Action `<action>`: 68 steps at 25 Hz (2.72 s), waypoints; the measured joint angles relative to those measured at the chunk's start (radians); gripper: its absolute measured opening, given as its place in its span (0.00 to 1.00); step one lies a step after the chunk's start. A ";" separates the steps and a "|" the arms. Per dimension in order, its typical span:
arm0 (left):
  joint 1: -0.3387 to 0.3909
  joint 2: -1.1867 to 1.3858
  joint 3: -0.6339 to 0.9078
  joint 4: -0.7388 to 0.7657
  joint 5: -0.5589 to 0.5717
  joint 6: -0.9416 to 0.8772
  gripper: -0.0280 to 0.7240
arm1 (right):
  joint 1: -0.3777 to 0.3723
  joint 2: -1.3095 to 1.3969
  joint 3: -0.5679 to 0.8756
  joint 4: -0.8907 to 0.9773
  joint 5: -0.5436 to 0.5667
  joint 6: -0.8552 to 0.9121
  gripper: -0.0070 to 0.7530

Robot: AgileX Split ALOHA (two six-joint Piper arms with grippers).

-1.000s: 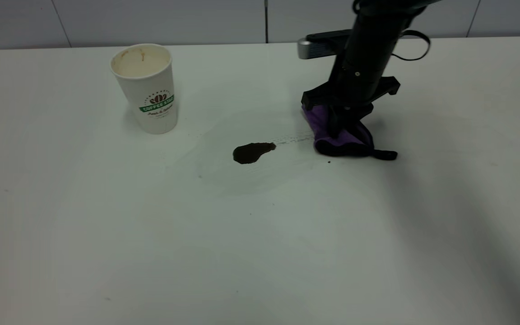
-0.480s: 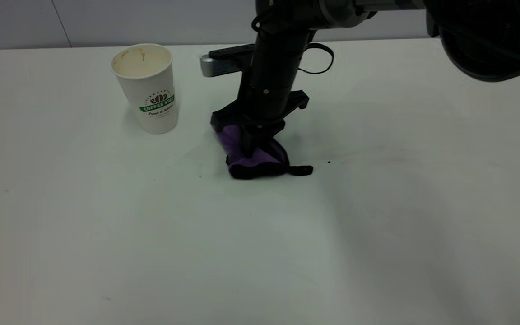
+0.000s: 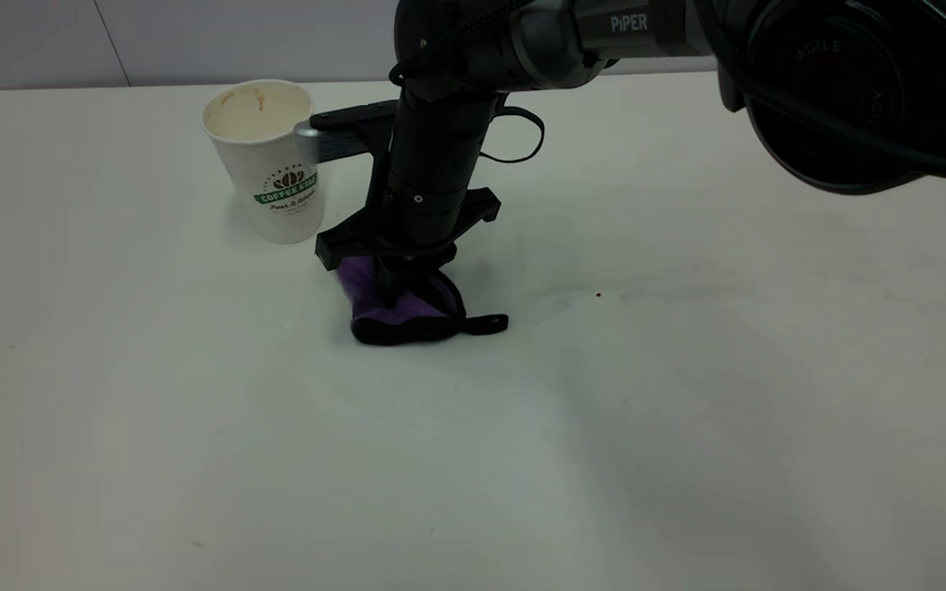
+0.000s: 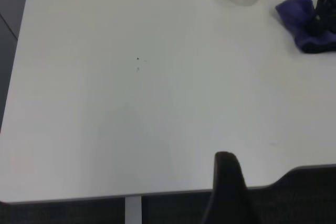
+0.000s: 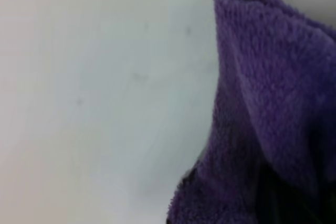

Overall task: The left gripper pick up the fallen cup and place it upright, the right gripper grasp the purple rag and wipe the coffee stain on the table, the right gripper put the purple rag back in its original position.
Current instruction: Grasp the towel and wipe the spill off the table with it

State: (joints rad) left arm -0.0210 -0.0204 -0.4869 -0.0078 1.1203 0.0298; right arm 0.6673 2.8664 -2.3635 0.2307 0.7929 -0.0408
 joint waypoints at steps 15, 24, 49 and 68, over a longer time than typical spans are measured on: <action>0.000 0.000 0.000 0.000 0.000 0.000 0.75 | -0.188 0.004 -0.050 -0.255 0.248 0.204 0.12; 0.000 0.000 0.000 0.000 0.000 0.000 0.75 | -0.083 0.010 -0.057 -0.113 0.282 0.130 0.12; 0.000 0.000 0.000 0.000 0.000 0.000 0.75 | -0.137 -0.018 -0.057 -0.014 0.108 0.060 0.12; 0.000 0.000 0.000 0.000 0.000 0.000 0.75 | -0.107 0.035 -0.057 0.103 -0.143 0.041 0.12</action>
State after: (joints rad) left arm -0.0210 -0.0204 -0.4869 -0.0078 1.1203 0.0298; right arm 0.5608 2.9012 -2.4201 0.3341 0.6503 0.0000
